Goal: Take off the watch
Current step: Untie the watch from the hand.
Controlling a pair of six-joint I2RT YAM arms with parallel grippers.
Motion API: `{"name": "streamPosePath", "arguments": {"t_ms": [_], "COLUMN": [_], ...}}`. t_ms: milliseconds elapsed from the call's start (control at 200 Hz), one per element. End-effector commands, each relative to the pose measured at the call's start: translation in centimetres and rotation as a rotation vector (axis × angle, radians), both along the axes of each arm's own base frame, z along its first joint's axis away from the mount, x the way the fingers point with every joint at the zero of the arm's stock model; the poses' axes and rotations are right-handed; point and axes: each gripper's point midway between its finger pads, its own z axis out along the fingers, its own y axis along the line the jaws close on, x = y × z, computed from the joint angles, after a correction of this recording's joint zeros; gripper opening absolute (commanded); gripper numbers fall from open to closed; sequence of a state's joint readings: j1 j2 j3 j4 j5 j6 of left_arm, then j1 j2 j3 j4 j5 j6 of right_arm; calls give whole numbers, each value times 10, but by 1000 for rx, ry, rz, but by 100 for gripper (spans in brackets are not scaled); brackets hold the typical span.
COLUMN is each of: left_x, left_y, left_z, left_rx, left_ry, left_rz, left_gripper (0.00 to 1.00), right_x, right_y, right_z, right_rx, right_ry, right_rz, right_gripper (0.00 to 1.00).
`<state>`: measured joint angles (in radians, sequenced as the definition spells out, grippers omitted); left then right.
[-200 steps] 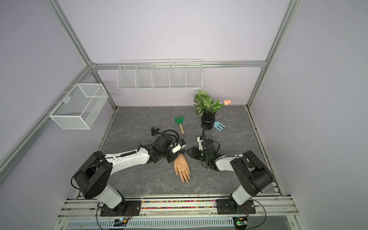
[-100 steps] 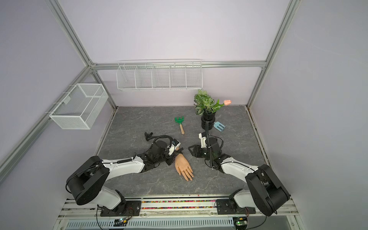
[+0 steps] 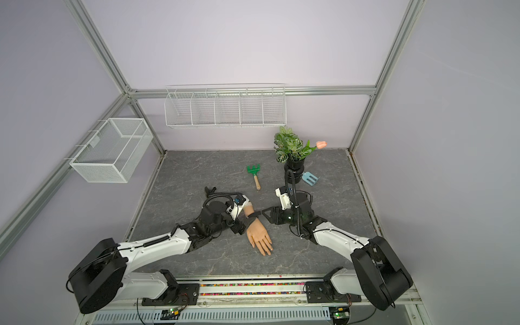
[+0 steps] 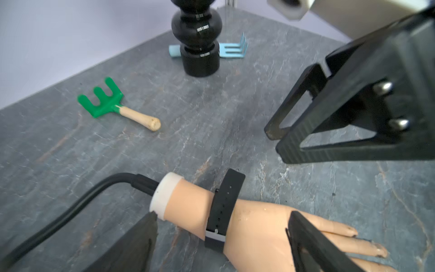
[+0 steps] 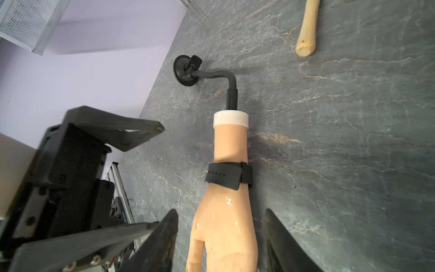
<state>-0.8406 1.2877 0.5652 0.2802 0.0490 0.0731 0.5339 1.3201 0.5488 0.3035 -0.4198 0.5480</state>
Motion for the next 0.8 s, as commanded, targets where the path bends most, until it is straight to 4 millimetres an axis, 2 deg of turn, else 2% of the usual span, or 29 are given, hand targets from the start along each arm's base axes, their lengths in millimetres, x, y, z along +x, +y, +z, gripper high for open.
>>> {"name": "streamPosePath", "arguments": {"t_ms": [0,80,155,400,540,765,795], "left_x": [7,12,9,4,9,8,8], "left_y": [23,40,44,70,83,79,77], "left_z": [-1,-6,-10,-26,-36,-35,-35], "left_rx": [-30,-72,-113,-157,-120,-113,-104], "left_ry": [6,26,43,77,96,76,73], "left_rz": [144,257,272,381,448,414,402], "left_gripper": [88,88,90,92,92,93,93], "right_x": [-5,0,10,20,17,10,9], "right_y": [12,20,20,42,50,62,65], "right_z": [5,2,-10,-20,-20,-12,-11], "right_rx": [-4,21,8,87,111,143,148], "right_ry": [17,82,128,211,235,226,227], "right_rz": [89,90,40,59,63,82,91], "right_gripper": [60,64,65,60,44,7,7]}}
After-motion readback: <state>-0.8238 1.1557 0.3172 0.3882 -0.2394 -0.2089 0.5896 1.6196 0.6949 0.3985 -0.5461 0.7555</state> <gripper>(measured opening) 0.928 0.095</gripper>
